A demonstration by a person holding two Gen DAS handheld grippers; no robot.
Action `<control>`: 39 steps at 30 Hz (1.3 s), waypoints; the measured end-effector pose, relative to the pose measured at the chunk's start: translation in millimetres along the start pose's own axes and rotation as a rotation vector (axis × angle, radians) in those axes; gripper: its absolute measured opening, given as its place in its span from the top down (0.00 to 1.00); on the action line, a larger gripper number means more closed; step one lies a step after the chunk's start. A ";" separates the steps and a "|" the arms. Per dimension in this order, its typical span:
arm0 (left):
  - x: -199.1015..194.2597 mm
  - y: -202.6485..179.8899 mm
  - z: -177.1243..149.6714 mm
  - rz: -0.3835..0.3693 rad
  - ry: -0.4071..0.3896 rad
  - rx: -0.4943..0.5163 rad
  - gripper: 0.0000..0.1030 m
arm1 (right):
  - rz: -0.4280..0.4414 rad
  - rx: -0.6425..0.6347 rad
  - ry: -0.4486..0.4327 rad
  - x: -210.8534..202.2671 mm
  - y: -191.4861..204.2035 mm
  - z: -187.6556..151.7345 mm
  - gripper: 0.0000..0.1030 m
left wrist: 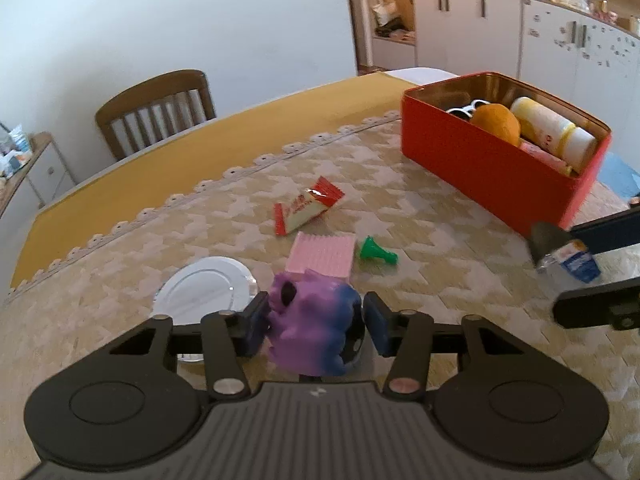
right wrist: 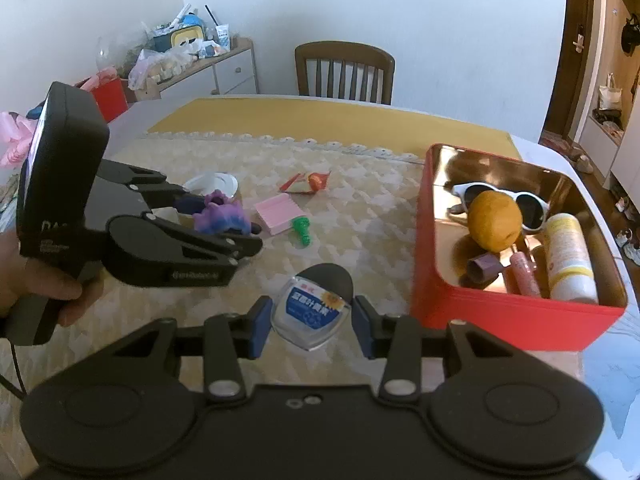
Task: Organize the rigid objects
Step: 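Carry the plush toy and glass jar with both grippers over the red tin box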
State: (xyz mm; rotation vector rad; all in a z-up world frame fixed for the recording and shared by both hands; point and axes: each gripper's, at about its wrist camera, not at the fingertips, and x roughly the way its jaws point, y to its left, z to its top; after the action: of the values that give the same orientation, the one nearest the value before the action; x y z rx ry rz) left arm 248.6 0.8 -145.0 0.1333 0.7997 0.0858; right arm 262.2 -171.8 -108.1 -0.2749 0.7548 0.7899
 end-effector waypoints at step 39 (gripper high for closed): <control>13.5 -152.0 138.3 -0.115 0.059 -0.085 0.52 | -0.016 0.070 0.011 -6.3 -196.5 52.2 0.59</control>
State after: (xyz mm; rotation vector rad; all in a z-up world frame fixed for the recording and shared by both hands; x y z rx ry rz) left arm 361.5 -159.7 -82.2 0.0045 0.8593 0.0153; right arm 428.5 -284.4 -76.0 -0.2224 0.7880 0.7463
